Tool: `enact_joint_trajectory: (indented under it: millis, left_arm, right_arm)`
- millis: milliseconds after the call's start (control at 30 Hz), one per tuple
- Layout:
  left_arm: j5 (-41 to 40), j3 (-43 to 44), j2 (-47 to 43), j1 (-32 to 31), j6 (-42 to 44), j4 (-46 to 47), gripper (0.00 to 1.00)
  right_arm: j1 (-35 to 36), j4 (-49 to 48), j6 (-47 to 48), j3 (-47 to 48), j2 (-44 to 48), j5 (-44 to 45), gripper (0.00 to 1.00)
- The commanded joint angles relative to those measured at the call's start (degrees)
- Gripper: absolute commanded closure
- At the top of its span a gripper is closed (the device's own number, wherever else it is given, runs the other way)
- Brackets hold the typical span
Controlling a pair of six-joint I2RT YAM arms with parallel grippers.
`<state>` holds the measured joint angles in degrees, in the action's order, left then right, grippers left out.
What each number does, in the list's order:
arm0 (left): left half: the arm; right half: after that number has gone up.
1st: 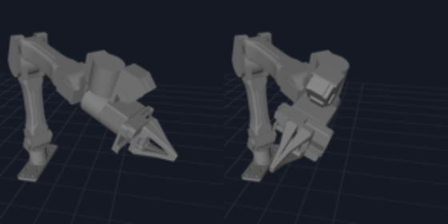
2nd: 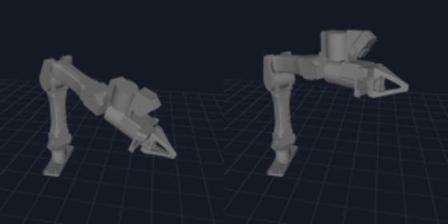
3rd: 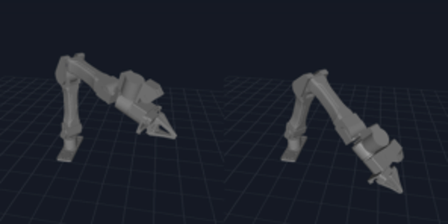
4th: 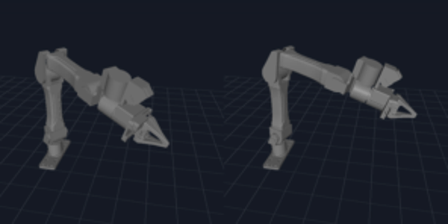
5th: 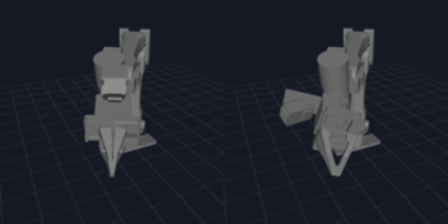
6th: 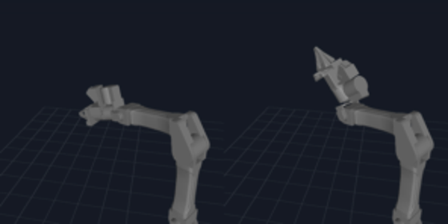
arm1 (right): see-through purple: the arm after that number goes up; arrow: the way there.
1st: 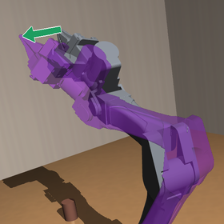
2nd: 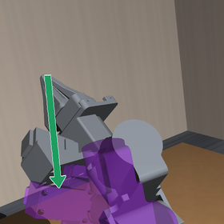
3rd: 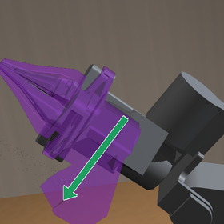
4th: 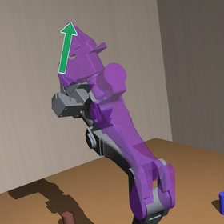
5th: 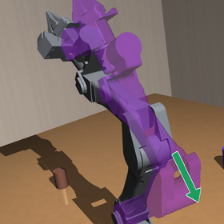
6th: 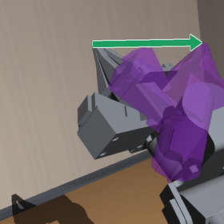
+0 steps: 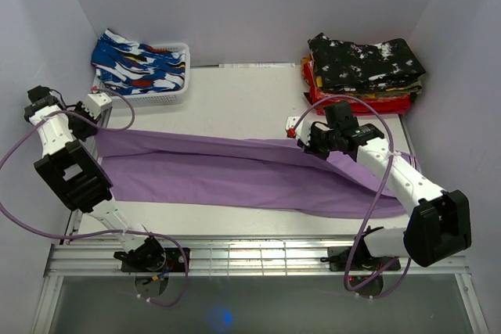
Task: Fold and stack the trousers
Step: Fold the trousers
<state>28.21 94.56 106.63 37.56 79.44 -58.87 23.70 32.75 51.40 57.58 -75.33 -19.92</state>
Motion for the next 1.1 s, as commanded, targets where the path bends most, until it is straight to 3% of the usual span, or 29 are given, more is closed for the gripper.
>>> enact_joint_trajectory:
  millis: [0,233,833,1067]
  left_arm:
    - [-2.89,1.68,-3.26,2.16,-4.46,17.46,1.00]
    - [-2.28,0.36,-5.99,2.08,-10.18,28.63,1.00]
    - [-4.65,-10.71,-13.37,4.27,-8.60,33.90,1.00]
    - [-5.44,-10.54,-12.24,4.28,-9.56,36.89,1.00]
  right_arm:
    - [-3.49,4.43,-0.16,2.97,1.68,5.51,0.92]
    - [-3.49,4.25,-0.24,3.50,2.99,4.10,0.92]
    - [-3.58,8.56,6.70,-4.14,12.66,-1.43,0.92]
    - [-3.58,7.68,7.23,-4.50,13.37,-1.35,0.92]
